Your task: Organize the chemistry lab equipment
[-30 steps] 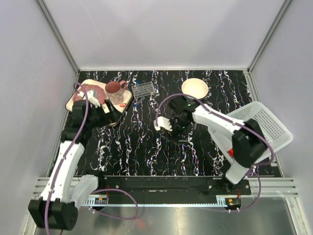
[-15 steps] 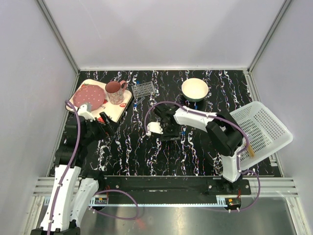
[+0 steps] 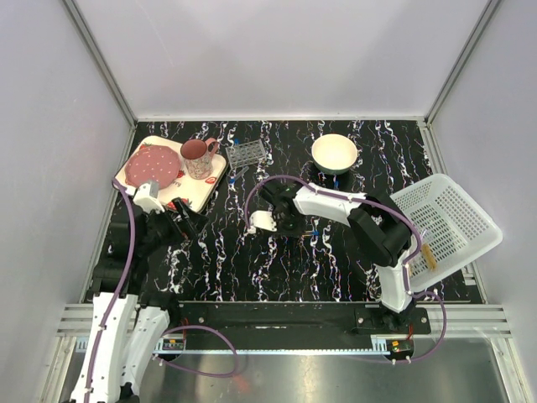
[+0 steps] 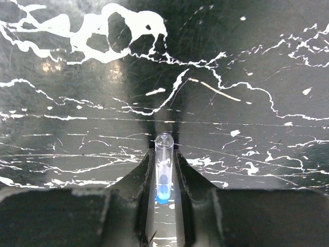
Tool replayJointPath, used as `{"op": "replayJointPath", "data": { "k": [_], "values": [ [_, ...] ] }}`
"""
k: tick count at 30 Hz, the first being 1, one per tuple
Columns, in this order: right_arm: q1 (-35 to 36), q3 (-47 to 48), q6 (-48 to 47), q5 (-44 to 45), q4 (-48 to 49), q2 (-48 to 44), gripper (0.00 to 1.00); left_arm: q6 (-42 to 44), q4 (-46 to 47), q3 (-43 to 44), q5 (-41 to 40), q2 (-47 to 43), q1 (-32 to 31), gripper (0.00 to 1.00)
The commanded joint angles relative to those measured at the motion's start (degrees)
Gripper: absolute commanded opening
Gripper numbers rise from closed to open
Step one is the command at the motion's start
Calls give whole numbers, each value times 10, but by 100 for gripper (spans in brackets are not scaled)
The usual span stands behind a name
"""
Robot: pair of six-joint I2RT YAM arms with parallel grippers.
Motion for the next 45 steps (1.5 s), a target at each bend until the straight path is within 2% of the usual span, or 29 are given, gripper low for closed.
{"op": "replayJointPath", "data": {
  "k": [1,4,7,10,12,15,18,20,23,24,25,26,29,30,32,36,39,45],
  "values": [
    [0,29,66,-42,11,4,18,1,71,-20,155,-18,2,94],
    [-11,58,119,-67,10,-5,16,-18,113,-42,224,-13,1,90],
    [-35,94,167,-107,-6,-30,15,-39,148,-47,257,-9,1,89],
    [-85,125,224,-184,-20,-68,14,-69,198,-53,266,-3,-9,89],
    [-126,136,273,-265,-21,-84,13,-93,251,-67,261,7,-38,90],
    [-162,112,340,-369,-12,-125,13,-109,312,-81,205,42,-125,91],
    [-184,45,433,-464,49,-175,14,-120,374,-77,124,104,-228,91],
    [-214,12,483,-509,110,-210,13,-118,399,-59,72,161,-291,91],
    [-276,-52,615,-583,223,-242,13,-107,450,-32,27,231,-344,91],
    [-289,-83,688,-600,254,-246,13,-106,473,-25,14,247,-352,91],
    [-310,-98,723,-629,319,-255,13,-104,484,-11,-5,263,-367,91],
    [-317,-113,793,-641,353,-259,13,-103,494,-3,-13,294,-373,91],
    [-327,-171,892,-667,473,-277,13,-110,539,26,-35,348,-389,90],
    [-329,-190,907,-668,516,-281,13,-113,554,34,-37,362,-394,89],
    [-338,-205,941,-669,541,-293,13,-126,577,55,-32,394,-403,86],
    [-360,-244,1016,-671,627,-305,14,-135,568,83,-53,434,-424,79],
    [-364,-251,1030,-673,637,-308,14,-143,537,101,-71,458,-430,70],
    [-365,-255,1031,-672,638,-311,14,-147,507,141,-89,480,-434,62]
  ]
}}
